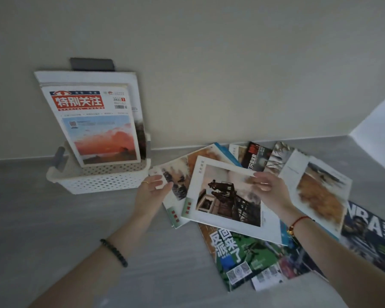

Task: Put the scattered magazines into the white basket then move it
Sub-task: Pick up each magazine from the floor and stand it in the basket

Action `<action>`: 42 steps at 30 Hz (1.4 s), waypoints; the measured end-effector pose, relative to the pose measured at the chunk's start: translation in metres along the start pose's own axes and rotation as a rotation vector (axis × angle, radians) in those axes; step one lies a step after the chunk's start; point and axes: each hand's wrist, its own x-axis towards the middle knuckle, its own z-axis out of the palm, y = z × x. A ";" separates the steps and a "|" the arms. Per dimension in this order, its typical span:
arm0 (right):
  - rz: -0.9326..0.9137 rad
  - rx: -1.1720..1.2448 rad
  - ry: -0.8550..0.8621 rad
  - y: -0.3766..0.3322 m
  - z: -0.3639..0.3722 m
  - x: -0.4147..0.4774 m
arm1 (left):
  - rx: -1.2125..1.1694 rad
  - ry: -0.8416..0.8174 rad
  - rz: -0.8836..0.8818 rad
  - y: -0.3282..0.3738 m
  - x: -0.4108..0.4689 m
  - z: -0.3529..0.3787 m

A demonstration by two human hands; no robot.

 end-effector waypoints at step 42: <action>-0.226 0.475 -0.151 -0.111 0.014 -0.015 | -0.519 -0.090 0.031 0.030 -0.024 -0.033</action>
